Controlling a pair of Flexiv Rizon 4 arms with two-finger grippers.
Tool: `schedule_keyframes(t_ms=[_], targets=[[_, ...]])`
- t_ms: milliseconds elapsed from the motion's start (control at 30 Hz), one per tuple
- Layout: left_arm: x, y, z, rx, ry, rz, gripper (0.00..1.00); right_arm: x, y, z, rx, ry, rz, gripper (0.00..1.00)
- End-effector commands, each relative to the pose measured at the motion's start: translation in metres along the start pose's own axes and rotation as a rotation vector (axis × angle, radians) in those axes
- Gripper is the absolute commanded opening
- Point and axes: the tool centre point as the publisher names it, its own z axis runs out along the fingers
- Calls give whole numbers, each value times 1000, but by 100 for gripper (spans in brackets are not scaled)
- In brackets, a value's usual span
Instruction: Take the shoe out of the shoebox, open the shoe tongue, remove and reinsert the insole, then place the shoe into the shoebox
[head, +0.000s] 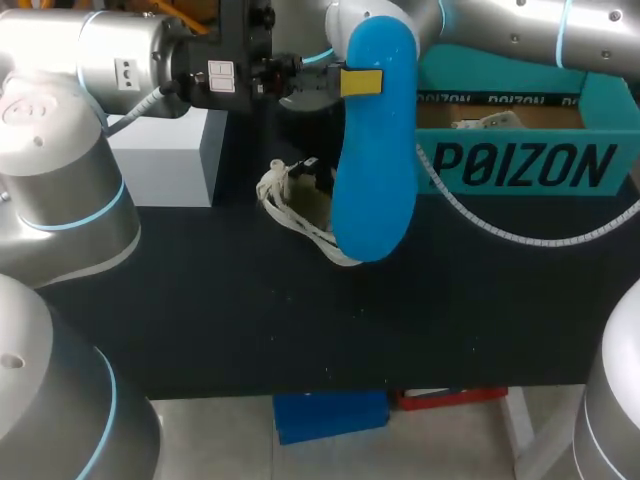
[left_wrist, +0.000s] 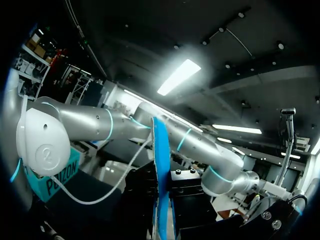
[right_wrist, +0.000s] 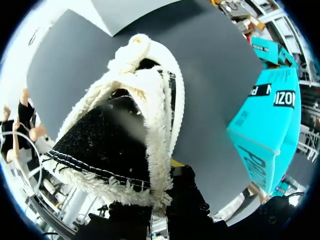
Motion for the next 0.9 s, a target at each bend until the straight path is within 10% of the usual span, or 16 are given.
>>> schedule_keyframes(t_ms=[33,900], targets=[[1,1,1,0,-4,-1,0,-2,-3,-4,-45,16,738,0],[1,1,1,0,-4,-1,0,12,2,46,-98,-67,788,0]])
